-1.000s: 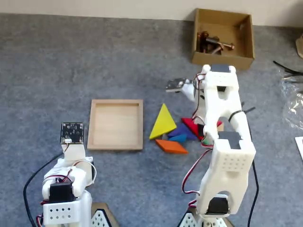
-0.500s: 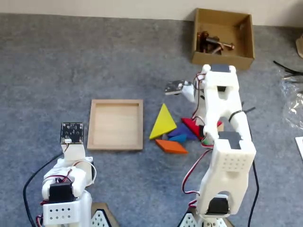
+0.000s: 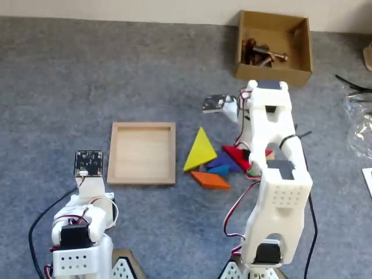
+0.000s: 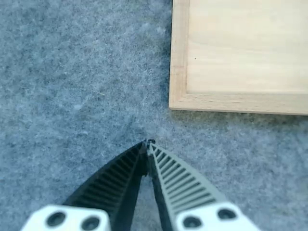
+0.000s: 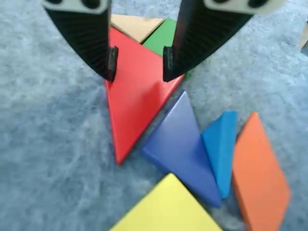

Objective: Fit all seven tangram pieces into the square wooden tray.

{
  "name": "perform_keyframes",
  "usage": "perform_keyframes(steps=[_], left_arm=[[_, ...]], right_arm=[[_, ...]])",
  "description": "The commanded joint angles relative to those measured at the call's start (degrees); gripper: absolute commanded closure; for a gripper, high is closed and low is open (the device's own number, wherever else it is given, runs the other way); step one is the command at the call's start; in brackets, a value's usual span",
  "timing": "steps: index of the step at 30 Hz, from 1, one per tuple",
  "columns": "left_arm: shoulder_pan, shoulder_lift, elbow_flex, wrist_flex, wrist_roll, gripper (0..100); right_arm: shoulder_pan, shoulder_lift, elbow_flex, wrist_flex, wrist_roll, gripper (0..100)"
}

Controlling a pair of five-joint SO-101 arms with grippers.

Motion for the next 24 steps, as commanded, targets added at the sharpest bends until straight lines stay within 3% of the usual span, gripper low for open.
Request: perform_keyframes(steps=[1, 18, 24], left_arm=[[-0.5, 0.4, 1.2, 0.4, 0.2, 100], [-0.5, 0.4, 1.2, 0.4, 0.2, 100], [-0.5, 0.4, 1.2, 0.4, 0.2, 100]], right_arm=[[0.2, 3.9, 0.5, -0.9, -0.2, 83.5], [0.0, 1.9, 0.5, -0.4, -0.4, 83.5], [0.0, -3.7, 0.4, 4.7, -0.5, 80.7]])
